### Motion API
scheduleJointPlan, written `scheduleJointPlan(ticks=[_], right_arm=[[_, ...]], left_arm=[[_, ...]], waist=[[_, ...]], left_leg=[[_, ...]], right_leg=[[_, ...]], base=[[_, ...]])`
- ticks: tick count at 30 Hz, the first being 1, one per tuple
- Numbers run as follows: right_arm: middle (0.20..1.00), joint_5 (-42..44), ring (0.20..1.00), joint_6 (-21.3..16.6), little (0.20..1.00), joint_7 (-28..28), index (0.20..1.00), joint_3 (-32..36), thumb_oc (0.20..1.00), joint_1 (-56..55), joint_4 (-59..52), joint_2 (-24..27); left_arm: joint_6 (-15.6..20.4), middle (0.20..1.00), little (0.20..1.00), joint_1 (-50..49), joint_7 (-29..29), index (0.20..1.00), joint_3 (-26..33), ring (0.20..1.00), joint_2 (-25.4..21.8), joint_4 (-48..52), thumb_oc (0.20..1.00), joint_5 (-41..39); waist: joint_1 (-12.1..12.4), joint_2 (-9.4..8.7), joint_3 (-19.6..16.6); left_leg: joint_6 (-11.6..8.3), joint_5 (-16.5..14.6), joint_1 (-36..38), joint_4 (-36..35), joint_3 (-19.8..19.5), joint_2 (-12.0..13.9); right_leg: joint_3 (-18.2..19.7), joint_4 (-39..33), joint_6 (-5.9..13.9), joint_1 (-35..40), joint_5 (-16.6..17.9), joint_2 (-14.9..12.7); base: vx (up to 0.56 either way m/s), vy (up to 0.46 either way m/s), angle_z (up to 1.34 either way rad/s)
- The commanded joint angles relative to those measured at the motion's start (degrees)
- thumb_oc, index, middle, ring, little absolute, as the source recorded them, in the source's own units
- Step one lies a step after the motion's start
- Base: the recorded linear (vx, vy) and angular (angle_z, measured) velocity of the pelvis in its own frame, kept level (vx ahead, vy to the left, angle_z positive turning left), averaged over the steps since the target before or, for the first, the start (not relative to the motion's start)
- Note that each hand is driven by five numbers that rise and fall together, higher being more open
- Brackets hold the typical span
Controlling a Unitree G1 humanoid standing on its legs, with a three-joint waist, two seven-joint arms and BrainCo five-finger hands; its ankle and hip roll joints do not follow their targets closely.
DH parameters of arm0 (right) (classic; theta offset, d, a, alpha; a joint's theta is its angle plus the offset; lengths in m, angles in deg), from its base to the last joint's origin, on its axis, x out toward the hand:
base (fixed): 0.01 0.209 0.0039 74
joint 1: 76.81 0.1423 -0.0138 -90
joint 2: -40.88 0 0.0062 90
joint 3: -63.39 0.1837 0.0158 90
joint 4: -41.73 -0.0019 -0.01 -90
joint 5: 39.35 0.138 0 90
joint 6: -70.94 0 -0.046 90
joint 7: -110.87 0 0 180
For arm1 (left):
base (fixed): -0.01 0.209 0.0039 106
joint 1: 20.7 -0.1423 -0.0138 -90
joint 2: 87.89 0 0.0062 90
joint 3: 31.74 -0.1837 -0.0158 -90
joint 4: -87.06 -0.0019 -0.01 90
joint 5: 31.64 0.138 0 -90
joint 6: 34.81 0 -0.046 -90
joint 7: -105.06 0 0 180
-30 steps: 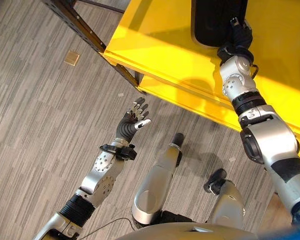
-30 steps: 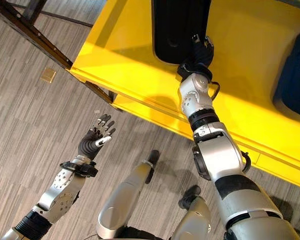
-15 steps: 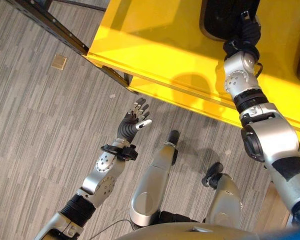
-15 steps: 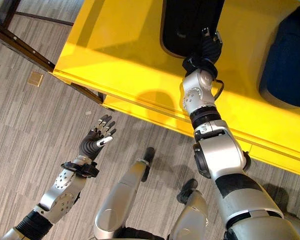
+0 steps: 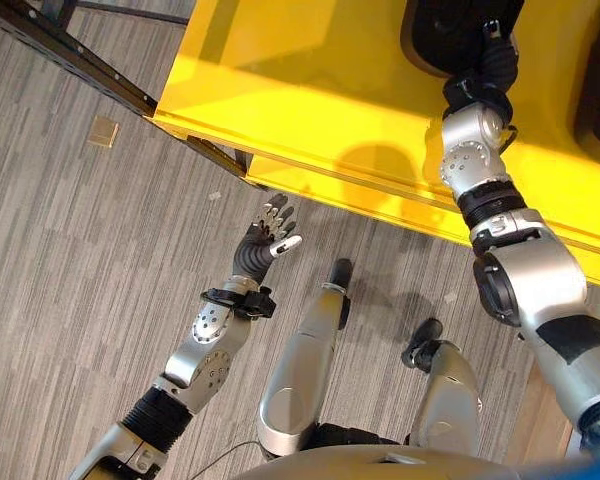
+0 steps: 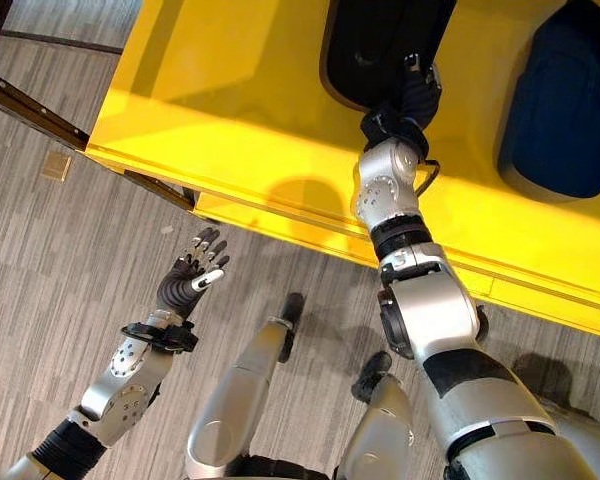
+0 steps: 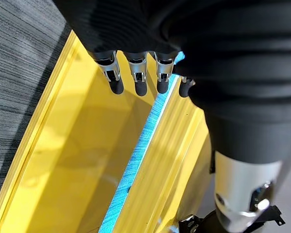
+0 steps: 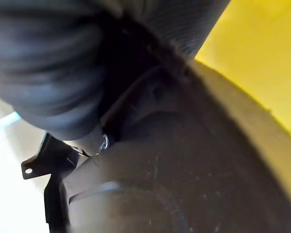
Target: Move parts from the plastic box to the shelf.
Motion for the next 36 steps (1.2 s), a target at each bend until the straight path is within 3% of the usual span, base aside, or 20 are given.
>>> scheduleJointPlan(ticks=[1,19,36], right_arm=[[0.200,2.53,0.200,-0.37,0.200,2.22,0.200,1.27,0.200,-6.24,1.81,-1.05],[0.200,-3.64,0.200,-0.71,0.200,3.34,0.200,-0.97,0.200,-17.53,-6.31,-6.67],[0.200,-6.29,0.200,-1.12,0.200,5.48,0.200,-0.84,0.200,-19.54,-6.98,-7.26]], left_arm=[[3.41,1.000,1.000,0.38,-0.73,1.000,2.06,1.000,0.56,3.04,1.000,0.70],[4.60,1.000,1.000,-1.62,-2.24,1.000,3.90,1.000,1.96,2.89,1.000,1.58],[5.03,1.000,1.000,-2.91,-2.69,1.000,4.42,1.000,1.61,3.53,1.000,2.15]], waist=[[1.13,0.75,0.78],[-0.63,-0.57,0.78],[-1.16,-0.58,0.78]], left_leg=[[-2.00,-8.27,1.45,1.96,1.44,3.90],[-2.15,-7.75,1.12,0.95,1.69,4.84],[-2.23,-7.77,0.86,0.74,2.05,5.22]], right_leg=[[3.06,-3.44,-0.96,-2.55,4.36,0.52],[3.05,-4.43,-1.10,-2.93,5.11,1.23],[3.38,-4.50,-0.86,-3.46,5.17,1.48]], base=[[0.00,0.000,0.00],[0.00,-0.004,-0.04],[0.00,-0.001,0.00]])
